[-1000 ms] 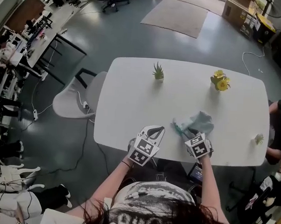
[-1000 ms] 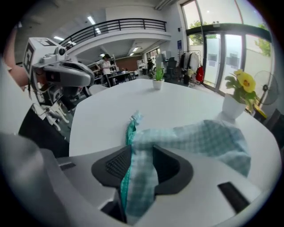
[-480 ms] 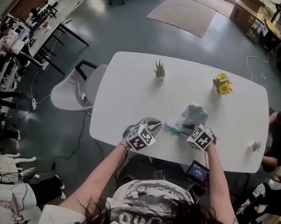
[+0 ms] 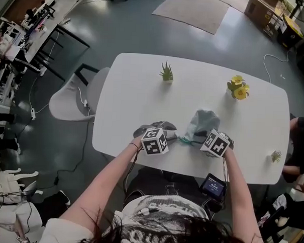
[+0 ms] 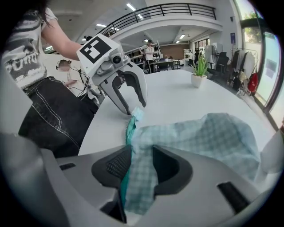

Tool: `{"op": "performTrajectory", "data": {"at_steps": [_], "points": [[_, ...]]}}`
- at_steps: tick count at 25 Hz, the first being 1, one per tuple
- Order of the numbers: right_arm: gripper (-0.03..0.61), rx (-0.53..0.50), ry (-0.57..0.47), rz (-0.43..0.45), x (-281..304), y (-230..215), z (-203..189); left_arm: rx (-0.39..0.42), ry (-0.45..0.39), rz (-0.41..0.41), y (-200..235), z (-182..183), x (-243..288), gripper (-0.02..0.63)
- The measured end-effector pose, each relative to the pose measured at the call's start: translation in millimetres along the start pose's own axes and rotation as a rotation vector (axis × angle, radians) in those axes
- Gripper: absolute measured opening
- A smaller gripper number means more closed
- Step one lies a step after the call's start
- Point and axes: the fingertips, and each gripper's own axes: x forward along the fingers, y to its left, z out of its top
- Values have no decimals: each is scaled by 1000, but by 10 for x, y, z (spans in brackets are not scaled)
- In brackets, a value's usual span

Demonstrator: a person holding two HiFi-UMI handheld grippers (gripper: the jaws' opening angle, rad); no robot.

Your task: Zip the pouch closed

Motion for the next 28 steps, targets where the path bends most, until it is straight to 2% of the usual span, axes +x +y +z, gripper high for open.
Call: {"op": "performTrajectory", "data": {"at_steps": [1,4,8,11,15,17,22,28], "points": [[149,-7,6,3,1,3,-4,24,15,-23,-23,-5,28,155],[149,-27,15,8,5,19,0,57,37,-34,-35,-29,99,78],[149,12,-12,-25,-11,1,27,16,25,-7,18,-34,106,55],[161,113,-77,-104,-97,-29,78,-15,15,12,2,-55,88,29],[160,290,-246,-242,-308,-14,255,-57,-6,23,-31,-81,57,25],[142,336,-286,-299,-354,71,314,-82,-25,32,-48,-72,33,23],[109,408,-283,-334,-246,464,375,-135,-74,9,-184,-18,-45,20],[109,592,-233,-362,-2,651,280,-169,-121,-32,-363,22,-145,17]]}}
